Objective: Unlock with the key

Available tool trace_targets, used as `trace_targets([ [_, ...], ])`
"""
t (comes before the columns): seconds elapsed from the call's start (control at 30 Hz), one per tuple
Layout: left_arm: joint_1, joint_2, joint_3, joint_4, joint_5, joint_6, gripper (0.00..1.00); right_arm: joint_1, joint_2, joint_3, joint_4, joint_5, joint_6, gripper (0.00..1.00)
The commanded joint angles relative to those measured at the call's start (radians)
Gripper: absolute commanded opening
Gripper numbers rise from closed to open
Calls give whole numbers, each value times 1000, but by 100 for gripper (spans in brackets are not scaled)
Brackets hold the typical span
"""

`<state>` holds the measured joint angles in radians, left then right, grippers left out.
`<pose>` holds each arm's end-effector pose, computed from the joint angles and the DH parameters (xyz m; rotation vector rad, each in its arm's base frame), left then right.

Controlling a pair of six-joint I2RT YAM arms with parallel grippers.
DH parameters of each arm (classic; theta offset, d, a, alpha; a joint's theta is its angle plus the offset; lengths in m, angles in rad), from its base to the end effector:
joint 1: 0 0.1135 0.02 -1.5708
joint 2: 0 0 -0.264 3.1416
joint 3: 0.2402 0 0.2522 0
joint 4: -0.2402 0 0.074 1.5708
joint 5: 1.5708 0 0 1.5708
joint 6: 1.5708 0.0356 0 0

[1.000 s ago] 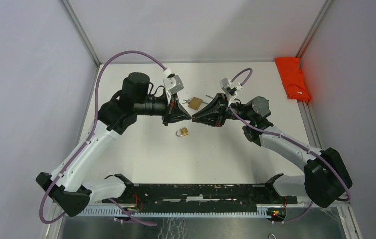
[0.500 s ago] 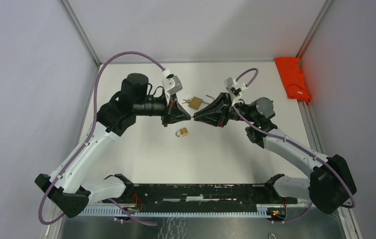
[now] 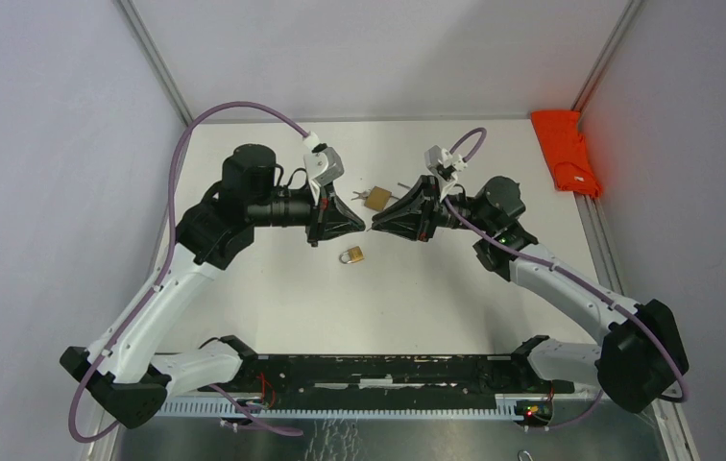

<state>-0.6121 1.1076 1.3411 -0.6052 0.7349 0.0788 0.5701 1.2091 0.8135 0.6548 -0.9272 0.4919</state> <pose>0.1664 -0.1460 0.4283 1.1269 1.6377 -1.0601 0.2102 0.1686 0.3458 -0.9188 1.2998 1.4538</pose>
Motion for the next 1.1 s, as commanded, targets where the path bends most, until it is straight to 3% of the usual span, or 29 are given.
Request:
trace_targets([
  [0.0,-1,-26,6,35,6,9,8,9,30,36,59,-7,40,10],
  [0.07,-1,-29,6,33,2,11,7,11,32,44,42,7,28,0],
  [0.37,1,-27,-48,94,-152,-34,7,11,-7,63,-208,142,-132,0],
  [0.47,6,-14,-71,136,-300,-75,7,9,-21,55,-267,206,-150,0],
  [0.57,32,16,-73,139,-355,-139,6,-7,-51,-4,-195,198,-80,0],
  [0.67,44,43,-95,155,-316,-167,4,-16,-74,-57,-88,148,-10,0],
  [0.83,50,42,-167,228,-174,-160,5,-17,-111,-43,-105,118,-25,0],
  [1.07,52,-60,-193,260,147,-54,37,-18,-158,-12,-66,31,-1,0],
])
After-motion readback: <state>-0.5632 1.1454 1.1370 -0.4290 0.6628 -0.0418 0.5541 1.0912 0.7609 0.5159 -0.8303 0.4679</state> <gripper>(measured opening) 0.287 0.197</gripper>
